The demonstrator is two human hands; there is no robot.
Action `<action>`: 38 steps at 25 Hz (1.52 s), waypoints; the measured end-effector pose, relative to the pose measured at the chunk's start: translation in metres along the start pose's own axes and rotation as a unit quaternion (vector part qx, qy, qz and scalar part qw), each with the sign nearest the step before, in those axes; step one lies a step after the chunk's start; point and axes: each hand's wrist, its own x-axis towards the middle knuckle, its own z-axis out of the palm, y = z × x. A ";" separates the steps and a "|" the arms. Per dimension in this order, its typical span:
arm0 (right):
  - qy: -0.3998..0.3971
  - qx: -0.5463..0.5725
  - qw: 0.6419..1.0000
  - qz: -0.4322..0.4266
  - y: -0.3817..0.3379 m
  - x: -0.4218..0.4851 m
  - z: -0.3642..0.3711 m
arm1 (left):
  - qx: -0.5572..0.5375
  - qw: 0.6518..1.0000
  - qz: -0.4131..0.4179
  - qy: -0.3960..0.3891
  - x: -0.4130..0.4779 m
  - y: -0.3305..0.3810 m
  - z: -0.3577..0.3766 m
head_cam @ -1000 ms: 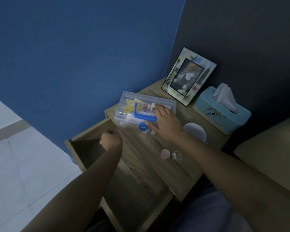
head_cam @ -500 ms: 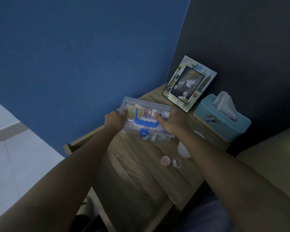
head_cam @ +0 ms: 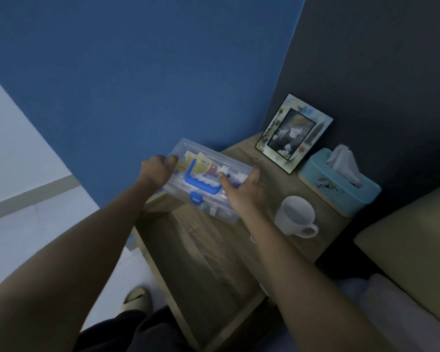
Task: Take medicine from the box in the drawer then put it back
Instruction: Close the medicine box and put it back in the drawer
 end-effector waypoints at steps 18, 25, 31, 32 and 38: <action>0.063 0.089 0.989 0.099 0.081 -0.169 0.106 | 0.007 0.984 -0.007 -0.177 -0.062 -0.097 0.015; 0.037 0.062 0.985 0.160 0.106 -0.136 0.158 | 0.031 0.971 -0.041 -0.234 -0.027 -0.103 0.054; 0.019 0.008 0.985 0.170 0.119 -0.119 0.188 | 0.069 0.963 -0.062 -0.254 -0.023 -0.102 0.065; 0.018 0.003 0.985 0.171 0.120 -0.117 0.190 | 0.068 0.962 -0.069 -0.255 -0.022 -0.103 0.067; 0.011 0.006 0.985 0.171 0.122 -0.114 0.196 | 0.108 0.957 -0.067 -0.262 -0.016 -0.107 0.072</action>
